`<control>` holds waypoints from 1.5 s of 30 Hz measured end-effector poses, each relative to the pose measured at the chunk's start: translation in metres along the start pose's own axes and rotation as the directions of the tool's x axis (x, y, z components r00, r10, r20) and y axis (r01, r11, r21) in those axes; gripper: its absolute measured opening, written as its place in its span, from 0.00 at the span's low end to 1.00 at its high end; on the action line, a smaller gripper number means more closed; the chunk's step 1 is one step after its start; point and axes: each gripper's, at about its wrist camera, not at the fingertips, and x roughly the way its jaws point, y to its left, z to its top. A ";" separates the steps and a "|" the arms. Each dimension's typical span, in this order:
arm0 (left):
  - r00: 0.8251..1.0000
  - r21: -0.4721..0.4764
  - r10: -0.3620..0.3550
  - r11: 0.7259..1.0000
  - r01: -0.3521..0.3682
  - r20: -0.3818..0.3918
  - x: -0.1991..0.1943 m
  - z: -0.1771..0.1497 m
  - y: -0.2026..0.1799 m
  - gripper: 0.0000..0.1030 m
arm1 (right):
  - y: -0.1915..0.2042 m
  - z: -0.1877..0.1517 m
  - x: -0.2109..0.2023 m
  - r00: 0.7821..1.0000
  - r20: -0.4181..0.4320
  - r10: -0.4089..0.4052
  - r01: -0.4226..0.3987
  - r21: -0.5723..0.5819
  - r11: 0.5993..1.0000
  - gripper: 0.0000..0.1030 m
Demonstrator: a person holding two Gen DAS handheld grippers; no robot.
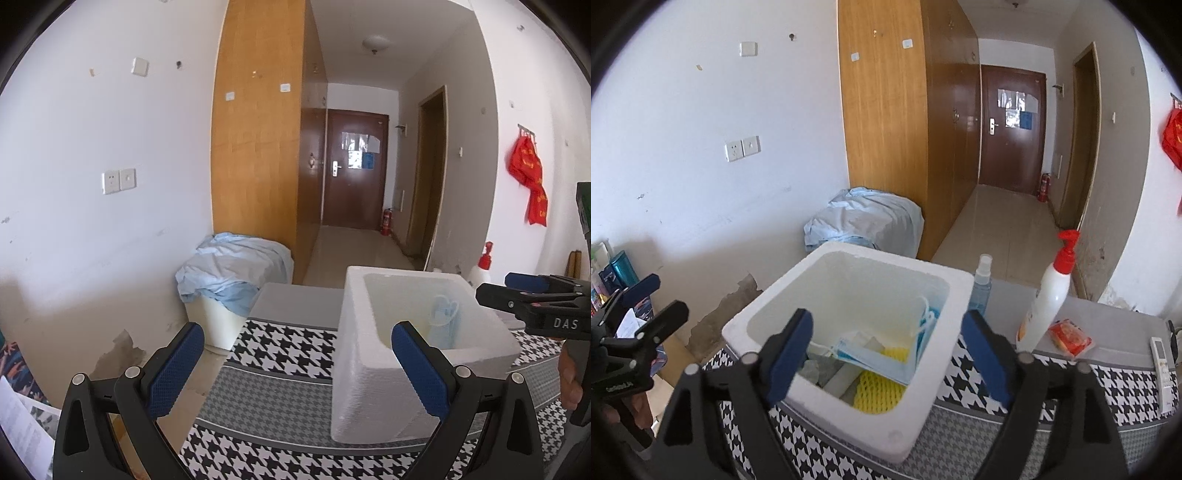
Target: Organize soft objects
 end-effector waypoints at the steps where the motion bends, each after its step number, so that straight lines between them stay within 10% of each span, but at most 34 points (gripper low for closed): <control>1: 1.000 0.001 -0.007 1.000 0.007 0.002 -0.002 0.000 -0.002 0.99 | 0.000 -0.002 -0.004 1.000 0.009 -0.003 0.003 0.000 1.000 0.88; 45: 0.967 0.075 -0.197 0.980 0.187 0.162 -0.092 -0.041 -0.075 0.99 | -0.012 -0.109 -0.133 0.959 0.245 -0.140 0.133 0.045 0.990 0.99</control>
